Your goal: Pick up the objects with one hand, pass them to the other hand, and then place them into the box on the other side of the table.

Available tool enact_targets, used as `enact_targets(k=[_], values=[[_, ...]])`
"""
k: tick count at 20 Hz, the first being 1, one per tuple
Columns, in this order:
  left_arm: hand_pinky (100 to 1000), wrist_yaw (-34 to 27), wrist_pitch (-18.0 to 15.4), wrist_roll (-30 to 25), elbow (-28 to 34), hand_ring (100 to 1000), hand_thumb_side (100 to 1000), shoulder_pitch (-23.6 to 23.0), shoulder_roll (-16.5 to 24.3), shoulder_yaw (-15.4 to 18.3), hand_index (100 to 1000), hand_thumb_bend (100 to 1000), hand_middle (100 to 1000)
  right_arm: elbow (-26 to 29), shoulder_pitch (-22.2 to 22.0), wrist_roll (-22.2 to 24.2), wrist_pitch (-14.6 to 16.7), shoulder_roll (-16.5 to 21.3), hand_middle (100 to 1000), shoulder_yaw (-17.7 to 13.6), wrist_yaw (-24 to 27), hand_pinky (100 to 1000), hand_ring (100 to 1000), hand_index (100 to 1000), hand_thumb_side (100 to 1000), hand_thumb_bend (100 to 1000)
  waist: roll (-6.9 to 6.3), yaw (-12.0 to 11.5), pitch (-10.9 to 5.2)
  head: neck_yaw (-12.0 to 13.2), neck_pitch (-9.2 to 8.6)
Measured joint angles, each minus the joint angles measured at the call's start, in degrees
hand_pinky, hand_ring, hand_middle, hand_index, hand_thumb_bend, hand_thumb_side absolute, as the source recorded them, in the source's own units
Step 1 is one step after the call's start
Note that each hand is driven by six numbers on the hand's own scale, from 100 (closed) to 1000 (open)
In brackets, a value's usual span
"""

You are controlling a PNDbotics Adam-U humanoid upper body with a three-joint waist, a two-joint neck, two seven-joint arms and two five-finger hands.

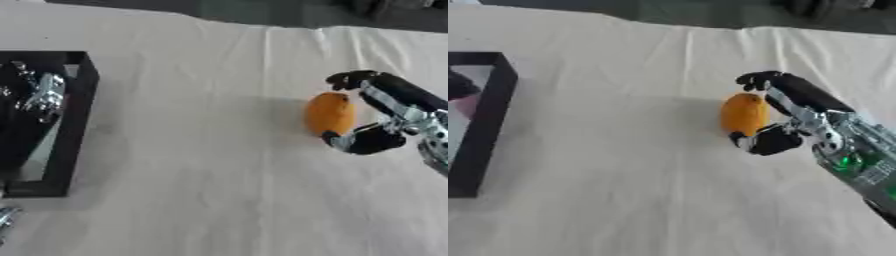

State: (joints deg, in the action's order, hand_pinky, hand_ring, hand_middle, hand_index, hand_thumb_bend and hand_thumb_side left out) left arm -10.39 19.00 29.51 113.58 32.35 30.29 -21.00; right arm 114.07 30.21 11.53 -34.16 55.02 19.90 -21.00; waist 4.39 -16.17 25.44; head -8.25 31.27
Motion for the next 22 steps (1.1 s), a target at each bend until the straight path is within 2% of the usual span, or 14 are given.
enact_targets(k=[4, 5, 6, 11, 15, 19, 21, 22], values=[[796, 0.0, 0.0, 0.0, 0.0, 623, 618, 0.0, 0.0, 0.0, 751, 100, 526, 0.0, -0.6, 0.0, -1.1, -0.2, 825, 0.3, -2.5, 925, 899, 924, 241, 438, 0.04, -0.4, 0.42, 0.0, -0.29], [796, 0.0, -0.1, 0.0, 0.0, 623, 619, 0.0, 0.0, 0.0, 750, 100, 525, 0.0, -0.8, 0.1, -1.3, -0.3, 824, 0.3, -3.3, 933, 898, 924, 222, 440, 0.05, -0.4, 0.44, 0.0, -0.32], [795, 0.0, -0.1, 0.1, 0.0, 622, 618, 0.0, 0.0, 0.0, 749, 100, 524, 0.0, -1.0, 0.3, -1.6, -0.3, 823, 0.3, -4.2, 938, 898, 923, 268, 441, 0.09, -0.4, 0.45, 0.0, -0.46], [796, 0.0, -0.1, 0.1, 0.0, 621, 621, 0.0, 0.0, -0.3, 746, 100, 520, 0.0, -1.5, 1.6, -2.9, -0.4, 789, 0.7, -7.9, 957, 889, 890, 292, 446, 0.07, -0.5, 0.88, 0.0, -0.70], [795, 0.0, 0.0, 0.2, 0.0, 619, 622, 0.0, 0.0, -0.6, 743, 100, 516, 0.0, -1.5, 1.9, -3.2, -0.5, 699, 1.0, -9.7, 949, 840, 813, 252, 392, -0.07, -0.4, 1.09, 0.0, -0.70], [795, 0.0, 0.0, 0.2, 0.0, 617, 620, 0.0, 0.0, -0.8, 739, 100, 512, 0.0, -1.6, 0.1, -3.4, -0.8, 586, 1.0, -11.7, 961, 742, 704, 229, 438, -0.08, -0.3, 1.16, 0.0, -0.70], [796, 0.0, 0.0, 0.2, 0.0, 616, 620, 0.0, 0.0, -1.0, 738, 100, 509, 0.0, -1.9, -2.0, -3.3, -0.8, 524, 1.1, -13.6, 974, 676, 624, 185, 401, -0.08, -0.3, 1.19, 0.0, -0.70], [797, 0.0, 0.0, 0.2, 0.0, 617, 619, -0.1, 0.0, -1.1, 734, 100, 508, 0.0, -2.0, -3.3, -3.1, -0.8, 505, 1.3, -14.6, 963, 657, 594, 156, 353, -0.08, -0.3, 1.20, 0.0, -0.70]])
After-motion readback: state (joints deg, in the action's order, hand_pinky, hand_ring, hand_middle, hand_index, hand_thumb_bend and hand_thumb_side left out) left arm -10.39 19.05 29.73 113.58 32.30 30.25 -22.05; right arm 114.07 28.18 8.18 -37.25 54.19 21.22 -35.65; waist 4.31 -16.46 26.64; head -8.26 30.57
